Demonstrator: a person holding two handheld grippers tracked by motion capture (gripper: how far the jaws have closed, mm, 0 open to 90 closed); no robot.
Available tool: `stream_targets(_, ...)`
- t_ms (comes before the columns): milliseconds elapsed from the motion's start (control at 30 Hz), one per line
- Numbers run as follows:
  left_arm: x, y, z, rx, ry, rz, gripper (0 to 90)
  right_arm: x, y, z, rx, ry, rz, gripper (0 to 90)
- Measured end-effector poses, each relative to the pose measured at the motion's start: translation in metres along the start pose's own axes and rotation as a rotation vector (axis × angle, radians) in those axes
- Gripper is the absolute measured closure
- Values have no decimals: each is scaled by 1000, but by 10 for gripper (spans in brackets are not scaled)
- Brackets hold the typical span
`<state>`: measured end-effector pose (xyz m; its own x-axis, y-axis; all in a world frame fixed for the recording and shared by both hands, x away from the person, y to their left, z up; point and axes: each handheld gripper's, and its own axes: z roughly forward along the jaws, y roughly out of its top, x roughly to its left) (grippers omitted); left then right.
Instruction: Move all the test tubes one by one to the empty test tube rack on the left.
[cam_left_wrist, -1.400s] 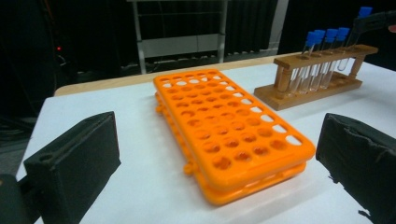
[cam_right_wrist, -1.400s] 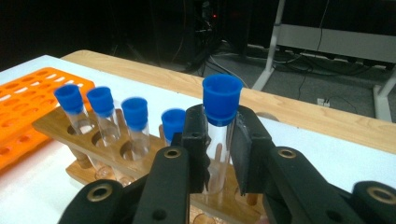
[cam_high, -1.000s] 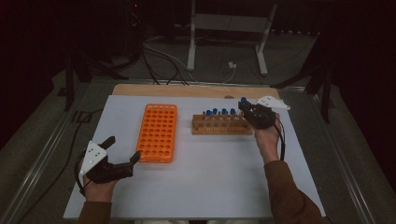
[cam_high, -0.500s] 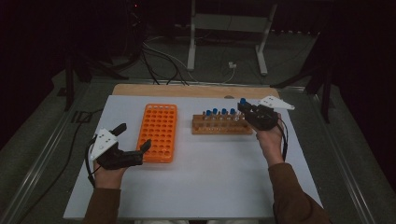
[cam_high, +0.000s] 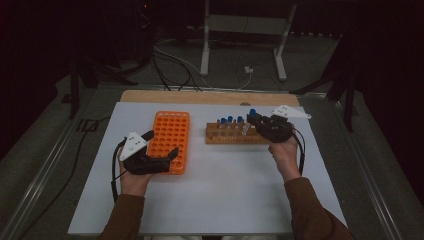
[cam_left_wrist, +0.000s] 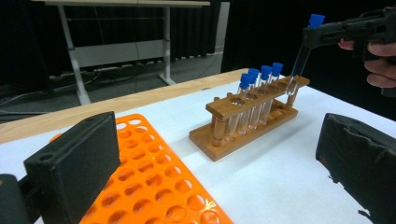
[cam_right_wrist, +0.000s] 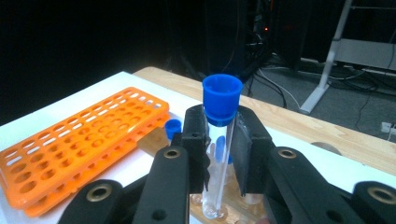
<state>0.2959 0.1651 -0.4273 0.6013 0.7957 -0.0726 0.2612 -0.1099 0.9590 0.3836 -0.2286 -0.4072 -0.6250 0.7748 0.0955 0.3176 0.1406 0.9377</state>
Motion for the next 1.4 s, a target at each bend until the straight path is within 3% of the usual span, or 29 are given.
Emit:
stream_targets(267,-7,0,19,22,-20,-10,16,18,-2,9,30,49,-31,765)
stream_targets(600,-23,4,41,45,-52,32,16,47,2,19,37,125,-66,764)
stream_targets(1000,-38,8,64,61,-99,45,49,70,3,26,43,189,-77,764)
stream_targets(1133,-43,9,70,71,-111,48,68,76,3,27,44,221,-61,763)
stream_targets(1300,-48,9,75,91,-112,71,168,84,5,28,39,248,-69,764)
stream_targets(1400,-50,9,77,82,-116,81,331,90,5,29,42,271,-71,763)
